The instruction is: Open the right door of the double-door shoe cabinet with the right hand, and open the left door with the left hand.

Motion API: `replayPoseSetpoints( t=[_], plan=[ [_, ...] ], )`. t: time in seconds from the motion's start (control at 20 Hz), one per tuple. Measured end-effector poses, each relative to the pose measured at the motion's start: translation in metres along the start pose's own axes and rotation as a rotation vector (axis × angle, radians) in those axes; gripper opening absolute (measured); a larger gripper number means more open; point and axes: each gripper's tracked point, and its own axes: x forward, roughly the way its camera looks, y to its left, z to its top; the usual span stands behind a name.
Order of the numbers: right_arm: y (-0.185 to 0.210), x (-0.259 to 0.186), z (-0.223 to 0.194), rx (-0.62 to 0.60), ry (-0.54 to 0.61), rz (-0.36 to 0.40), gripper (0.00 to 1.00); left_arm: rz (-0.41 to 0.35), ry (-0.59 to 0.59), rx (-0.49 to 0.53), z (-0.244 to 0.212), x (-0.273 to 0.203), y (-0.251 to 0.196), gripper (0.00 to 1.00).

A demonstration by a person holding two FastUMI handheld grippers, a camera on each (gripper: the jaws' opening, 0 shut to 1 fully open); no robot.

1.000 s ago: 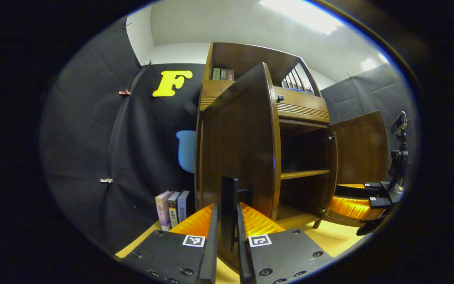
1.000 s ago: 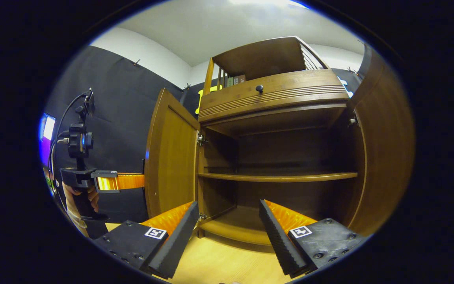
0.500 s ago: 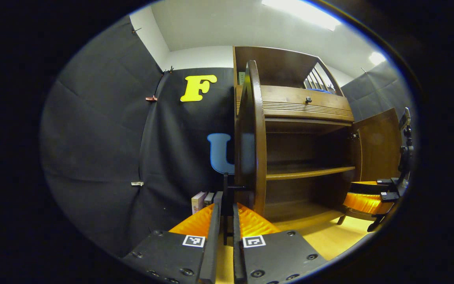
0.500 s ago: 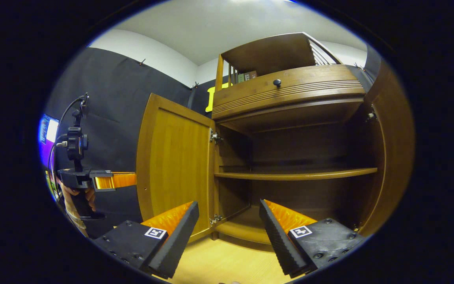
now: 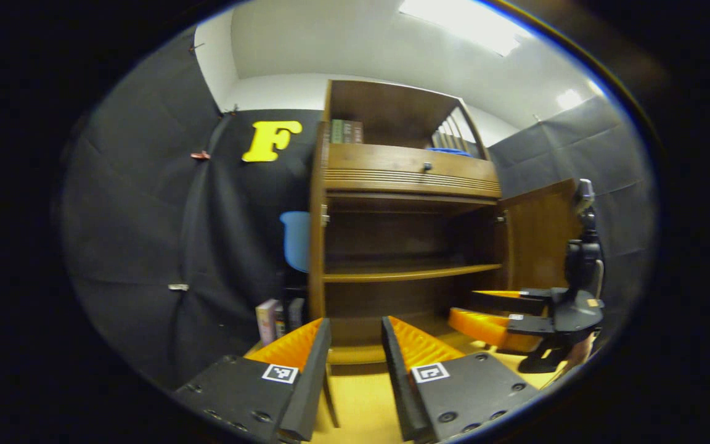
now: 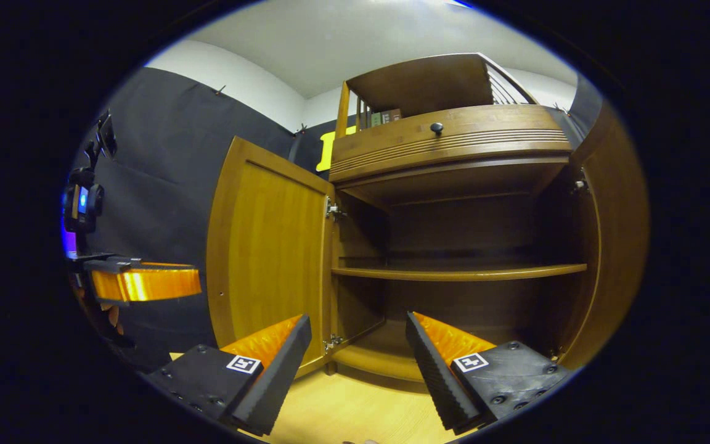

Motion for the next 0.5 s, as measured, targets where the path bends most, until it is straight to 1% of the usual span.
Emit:
replayPoseSetpoints(
  t=[0.05, 0.1, 0.15, 0.2, 0.25, 0.35, 0.45, 0.5],
  plan=[
    [-0.003, -0.002, 0.001, 0.004, -0.001, -0.012, 0.99, -0.02, -0.001, 0.001, 0.001, 0.004, -0.01, 0.63],
    [-0.007, -0.006, 0.002, 0.003, 0.0, -0.025, 0.97, -0.024, -0.007, 0.005, 0.003, 0.01, -0.016, 0.71],
    [-0.013, -0.011, 0.003, -0.002, 0.001, -0.04, 0.97, -0.019, -0.016, 0.004, 0.004, 0.018, -0.017, 0.79],
    [-0.02, -0.015, 0.005, -0.01, 0.002, -0.058, 0.97, -0.017, -0.025, -0.003, 0.003, 0.024, -0.019, 0.84],
    [-0.026, -0.019, 0.005, -0.02, 0.005, -0.078, 0.97, -0.015, -0.03, -0.014, 0.002, 0.031, -0.024, 0.92],
    [-0.043, -0.028, 0.009, -0.042, 0.006, -0.13, 1.0, -0.008, -0.035, -0.024, 0.0, 0.046, -0.031, 0.93],
    [-0.06, -0.035, 0.011, -0.06, 0.007, -0.185, 0.95, 0.016, -0.027, -0.032, -0.002, 0.06, -0.031, 0.94],
    [-0.068, -0.038, 0.012, -0.065, 0.01, -0.21, 0.97, 0.025, -0.021, -0.035, -0.006, 0.066, -0.033, 0.93]
  ],
)
